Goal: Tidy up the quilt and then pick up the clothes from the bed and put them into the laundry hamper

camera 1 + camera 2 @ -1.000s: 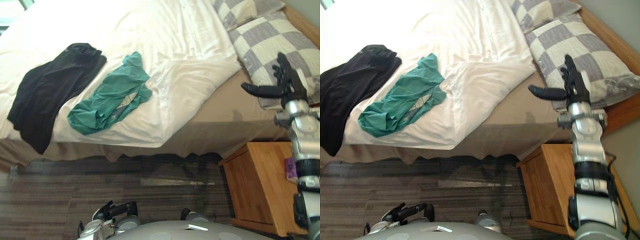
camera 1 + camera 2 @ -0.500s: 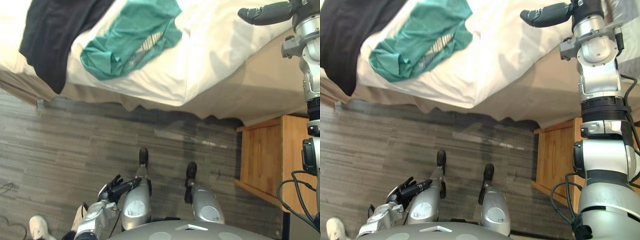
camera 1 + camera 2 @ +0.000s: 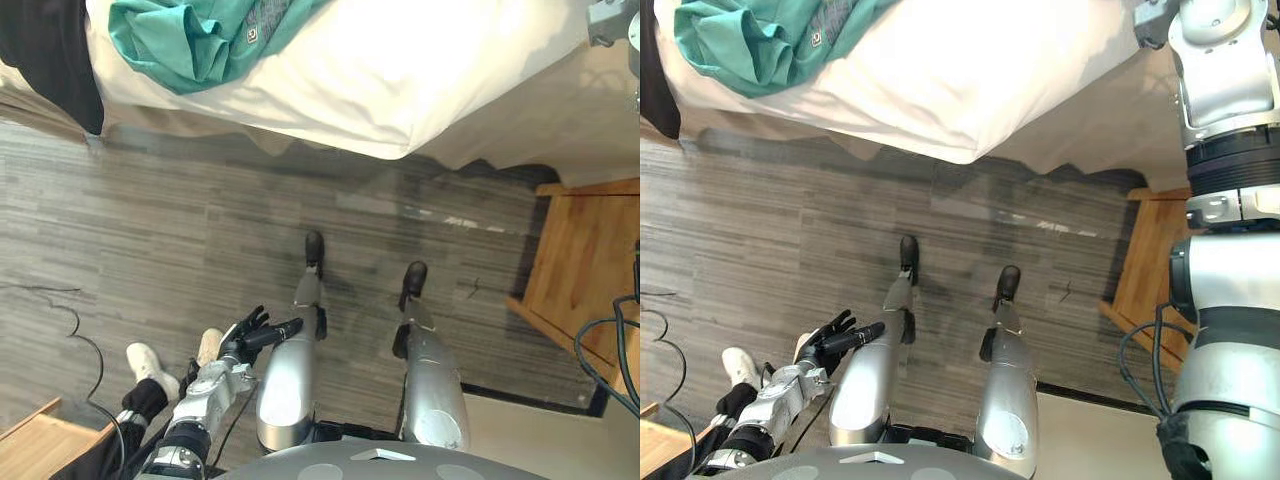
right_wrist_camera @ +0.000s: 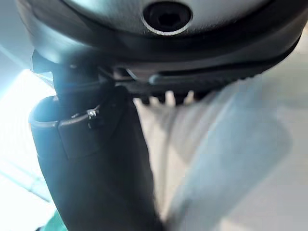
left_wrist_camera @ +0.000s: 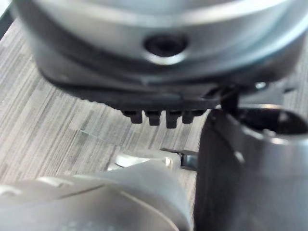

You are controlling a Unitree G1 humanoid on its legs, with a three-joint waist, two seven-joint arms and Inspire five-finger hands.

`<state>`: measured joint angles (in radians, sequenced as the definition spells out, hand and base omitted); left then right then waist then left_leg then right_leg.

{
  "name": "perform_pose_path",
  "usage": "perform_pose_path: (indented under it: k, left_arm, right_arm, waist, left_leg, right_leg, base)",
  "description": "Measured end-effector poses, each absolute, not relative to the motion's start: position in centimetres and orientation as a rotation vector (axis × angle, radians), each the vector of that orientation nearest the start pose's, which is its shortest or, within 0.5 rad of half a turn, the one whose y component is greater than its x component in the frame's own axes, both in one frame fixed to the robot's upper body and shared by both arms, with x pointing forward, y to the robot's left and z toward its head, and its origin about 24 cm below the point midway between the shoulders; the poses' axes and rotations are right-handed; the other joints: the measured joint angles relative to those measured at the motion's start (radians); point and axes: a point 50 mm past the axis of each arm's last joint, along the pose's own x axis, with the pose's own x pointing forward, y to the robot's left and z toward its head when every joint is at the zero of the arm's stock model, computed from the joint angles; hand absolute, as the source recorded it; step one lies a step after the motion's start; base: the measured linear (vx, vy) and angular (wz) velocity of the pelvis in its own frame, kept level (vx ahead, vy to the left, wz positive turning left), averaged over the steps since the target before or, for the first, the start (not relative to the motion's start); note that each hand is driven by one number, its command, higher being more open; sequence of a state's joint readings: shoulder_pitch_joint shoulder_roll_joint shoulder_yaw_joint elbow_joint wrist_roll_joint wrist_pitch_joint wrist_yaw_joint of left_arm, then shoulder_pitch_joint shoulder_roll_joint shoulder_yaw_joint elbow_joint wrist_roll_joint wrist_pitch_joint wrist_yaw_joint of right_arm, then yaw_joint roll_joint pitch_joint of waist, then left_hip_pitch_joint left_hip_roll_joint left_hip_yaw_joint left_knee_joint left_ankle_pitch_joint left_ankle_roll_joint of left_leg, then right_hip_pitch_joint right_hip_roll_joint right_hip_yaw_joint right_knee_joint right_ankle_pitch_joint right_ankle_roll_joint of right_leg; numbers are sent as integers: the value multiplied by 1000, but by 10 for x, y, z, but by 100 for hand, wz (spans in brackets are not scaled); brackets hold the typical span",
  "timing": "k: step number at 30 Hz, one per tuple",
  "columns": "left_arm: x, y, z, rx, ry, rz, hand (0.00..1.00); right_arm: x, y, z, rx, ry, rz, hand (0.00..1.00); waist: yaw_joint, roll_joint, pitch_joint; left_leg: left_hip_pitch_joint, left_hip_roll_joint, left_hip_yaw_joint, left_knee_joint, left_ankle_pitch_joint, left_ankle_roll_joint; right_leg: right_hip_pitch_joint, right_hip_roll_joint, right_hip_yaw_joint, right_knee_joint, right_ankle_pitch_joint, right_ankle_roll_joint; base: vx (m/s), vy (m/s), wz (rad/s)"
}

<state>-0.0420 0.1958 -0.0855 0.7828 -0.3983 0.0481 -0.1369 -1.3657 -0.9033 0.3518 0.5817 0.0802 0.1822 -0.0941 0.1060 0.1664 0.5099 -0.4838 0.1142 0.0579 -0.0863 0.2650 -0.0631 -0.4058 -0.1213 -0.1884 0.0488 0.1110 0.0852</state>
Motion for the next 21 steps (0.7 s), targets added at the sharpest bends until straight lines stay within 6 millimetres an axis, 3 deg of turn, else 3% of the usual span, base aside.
perform_pose_path:
  k: [2, 3, 6, 14, 21]
  left_arm:
    - [191, 191, -110, -229, 767, -11, 100]
    - [192, 190, -110, -233, 767, -27, 100]
    - [193, 186, -110, -248, 766, -41, 100]
    - [194, 182, -109, -237, 771, -66, 100]
    - [186, 182, -113, -242, 796, -84, 100]
  right_arm:
    - [352, -245, 406, -805, -564, -377, 100]
    - [351, -244, 409, -834, -563, -389, 0]
    - [350, -243, 413, -865, -546, -397, 0]
    - [344, -272, 416, -971, -452, -430, 0]
    - [357, -289, 380, -906, -396, -358, 0]
  waist:
    - [2, 7, 0]
    - [4, 16, 0]
    - [9, 24, -3]
    - [27, 28, -6]
    - [23, 28, -6]
  left_leg:
    - [-11, 0, 0, 0, 3, 0]
    - [-18, 1, -1, 0, 4, -1]
    - [-32, 2, 0, -1, 1, -4]
    - [-9, 1, 7, 0, 6, 1]
    - [90, 3, 27, 0, -12, -13]
  right_leg:
    - [-13, 0, 0, -1, 4, -1]
    - [-20, 1, -1, -2, 5, 0]
    - [-36, 2, 0, -6, 13, 0]
    - [-1, 0, 1, -37, 30, 4]
    - [90, 2, 9, -58, 26, -2]
  base:
    - [0, 0, 0]
    - [0, 0, 0]
    - [-4, 1, -4]
    - [0, 0, -1]
    - [-2, -18, -5]
